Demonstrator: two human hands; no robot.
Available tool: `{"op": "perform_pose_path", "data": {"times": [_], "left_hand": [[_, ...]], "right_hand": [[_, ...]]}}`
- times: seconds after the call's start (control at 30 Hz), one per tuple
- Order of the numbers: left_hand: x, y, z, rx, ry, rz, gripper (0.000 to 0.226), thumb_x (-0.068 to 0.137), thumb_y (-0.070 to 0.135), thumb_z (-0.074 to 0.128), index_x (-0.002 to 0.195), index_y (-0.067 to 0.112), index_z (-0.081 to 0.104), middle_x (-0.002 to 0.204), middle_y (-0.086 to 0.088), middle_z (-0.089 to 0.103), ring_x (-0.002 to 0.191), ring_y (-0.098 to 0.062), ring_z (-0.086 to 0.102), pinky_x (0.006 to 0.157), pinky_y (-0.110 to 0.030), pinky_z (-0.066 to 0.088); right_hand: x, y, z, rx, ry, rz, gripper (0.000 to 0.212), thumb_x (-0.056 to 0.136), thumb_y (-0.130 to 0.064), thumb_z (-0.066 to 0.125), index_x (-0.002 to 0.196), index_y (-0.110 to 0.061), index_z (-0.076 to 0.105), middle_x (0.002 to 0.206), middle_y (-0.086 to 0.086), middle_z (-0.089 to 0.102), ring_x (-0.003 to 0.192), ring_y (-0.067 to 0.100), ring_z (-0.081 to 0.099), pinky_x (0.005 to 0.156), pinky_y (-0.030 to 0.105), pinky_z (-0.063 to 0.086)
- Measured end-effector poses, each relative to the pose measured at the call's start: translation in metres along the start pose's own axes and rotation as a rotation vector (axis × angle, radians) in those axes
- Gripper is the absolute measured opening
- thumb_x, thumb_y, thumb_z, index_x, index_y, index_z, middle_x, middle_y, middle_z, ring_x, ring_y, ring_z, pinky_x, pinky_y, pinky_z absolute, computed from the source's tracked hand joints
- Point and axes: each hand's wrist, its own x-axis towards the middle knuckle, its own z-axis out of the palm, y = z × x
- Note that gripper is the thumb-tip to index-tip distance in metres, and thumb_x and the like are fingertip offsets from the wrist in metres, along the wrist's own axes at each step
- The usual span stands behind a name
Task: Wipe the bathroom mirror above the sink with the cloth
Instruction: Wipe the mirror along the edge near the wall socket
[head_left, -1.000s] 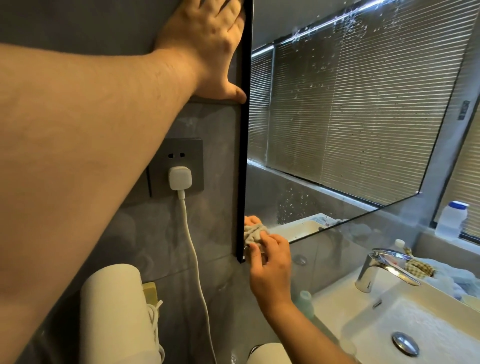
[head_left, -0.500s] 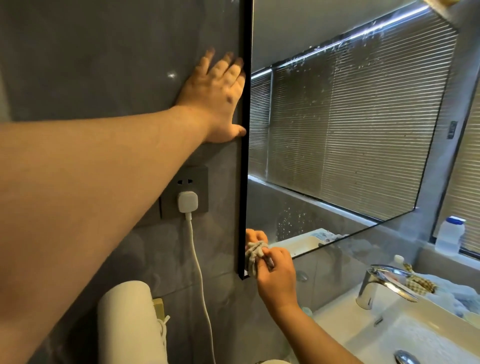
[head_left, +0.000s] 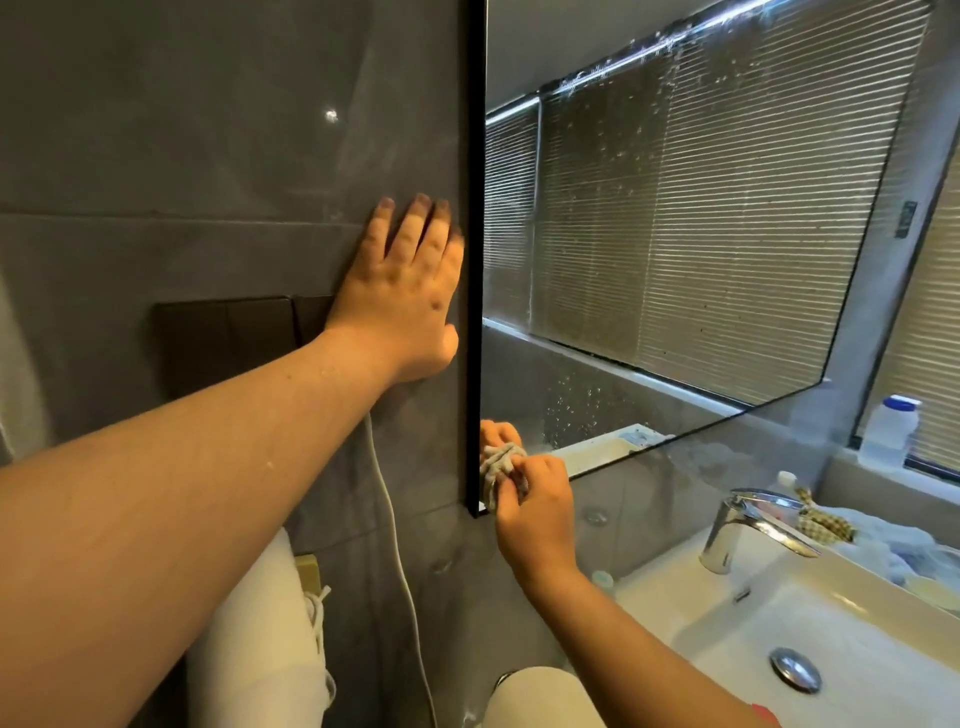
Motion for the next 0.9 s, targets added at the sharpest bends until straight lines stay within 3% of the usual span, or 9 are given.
{"op": "perform_pose_path", "data": {"times": [0.1, 0.17, 0.27, 0.37, 0.5, 0.57, 0.7, 0.9], "left_hand": [[0.000, 0.001, 0.001, 0.012, 0.025, -0.001, 0.088, 0.081, 0.056, 0.035, 0.151, 0.007, 0.012, 0.159, -0.019, 0.006, 0.147, -0.036, 0.003, 0.118, -0.057, -0.001], [-0.001, 0.002, 0.002, 0.017, 0.030, 0.002, 0.089, 0.081, 0.058, 0.035, 0.151, 0.007, 0.011, 0.159, -0.020, 0.006, 0.147, -0.037, 0.002, 0.118, -0.058, 0.000], [-0.002, 0.002, 0.003, 0.017, 0.047, 0.009, 0.091, 0.081, 0.061, 0.037, 0.151, 0.007, 0.015, 0.159, -0.020, 0.009, 0.147, -0.038, 0.004, 0.116, -0.059, -0.003], [-0.002, 0.003, 0.002, 0.022, 0.057, 0.016, 0.092, 0.080, 0.064, 0.037, 0.150, 0.006, 0.018, 0.158, -0.021, 0.011, 0.146, -0.038, 0.006, 0.115, -0.060, -0.003], [-0.001, 0.002, 0.003, 0.039, 0.060, 0.019, 0.095, 0.079, 0.067, 0.036, 0.150, 0.007, 0.016, 0.158, -0.020, 0.010, 0.146, -0.038, 0.005, 0.114, -0.062, -0.003], [-0.001, 0.003, 0.003, 0.049, 0.055, 0.019, 0.097, 0.078, 0.068, 0.036, 0.150, 0.006, 0.015, 0.158, -0.021, 0.009, 0.146, -0.039, 0.005, 0.114, -0.063, -0.002], [-0.003, 0.003, 0.000, 0.051, 0.045, 0.025, 0.099, 0.076, 0.070, 0.037, 0.149, 0.006, 0.019, 0.157, -0.022, 0.012, 0.146, -0.040, 0.007, 0.114, -0.065, 0.001], [-0.009, 0.000, -0.008, 0.001, 0.042, 0.183, 0.083, 0.077, 0.064, 0.048, 0.137, 0.008, 0.046, 0.151, -0.018, 0.033, 0.143, -0.036, 0.022, 0.106, -0.075, 0.007]], "right_hand": [[-0.003, -0.003, 0.001, -0.012, 0.000, -0.018, 0.011, 0.087, -0.007, 0.063, 0.085, -0.018, 0.061, 0.091, -0.006, 0.046, 0.085, 0.012, 0.050, 0.077, 0.006, 0.034], [-0.002, -0.002, -0.003, 0.008, 0.001, -0.023, 0.024, 0.086, -0.005, 0.063, 0.078, -0.025, 0.053, 0.088, -0.006, 0.046, 0.081, 0.007, 0.047, 0.075, 0.004, 0.034], [0.013, 0.007, -0.013, 0.016, 0.063, 0.045, 0.034, 0.086, -0.003, 0.062, 0.071, -0.029, 0.046, 0.082, -0.007, 0.047, 0.077, 0.007, 0.043, 0.070, 0.012, 0.033], [0.029, 0.021, -0.022, 0.008, 0.104, 0.147, 0.029, 0.087, -0.005, 0.062, 0.071, -0.025, 0.047, 0.083, -0.001, 0.048, 0.081, 0.017, 0.048, 0.072, 0.025, 0.034], [0.030, 0.026, -0.023, 0.032, 0.140, 0.189, 0.015, 0.089, -0.007, 0.062, 0.079, -0.016, 0.056, 0.091, 0.004, 0.052, 0.084, 0.021, 0.052, 0.074, 0.027, 0.038], [0.020, 0.020, -0.016, 0.069, 0.146, 0.163, 0.013, 0.088, -0.006, 0.063, 0.082, -0.016, 0.058, 0.090, -0.002, 0.050, 0.087, 0.019, 0.052, 0.077, 0.025, 0.040], [-0.006, 0.006, 0.001, 0.054, 0.110, -0.011, 0.016, 0.083, -0.009, 0.073, 0.092, -0.016, 0.062, 0.095, -0.002, 0.051, 0.089, 0.008, 0.045, 0.081, 0.006, 0.034], [-0.005, 0.006, 0.006, 0.155, 0.162, 0.053, 0.025, 0.084, 0.000, 0.071, 0.101, -0.017, 0.066, 0.100, -0.012, 0.052, 0.098, 0.001, 0.053, 0.086, 0.002, 0.035]]}}
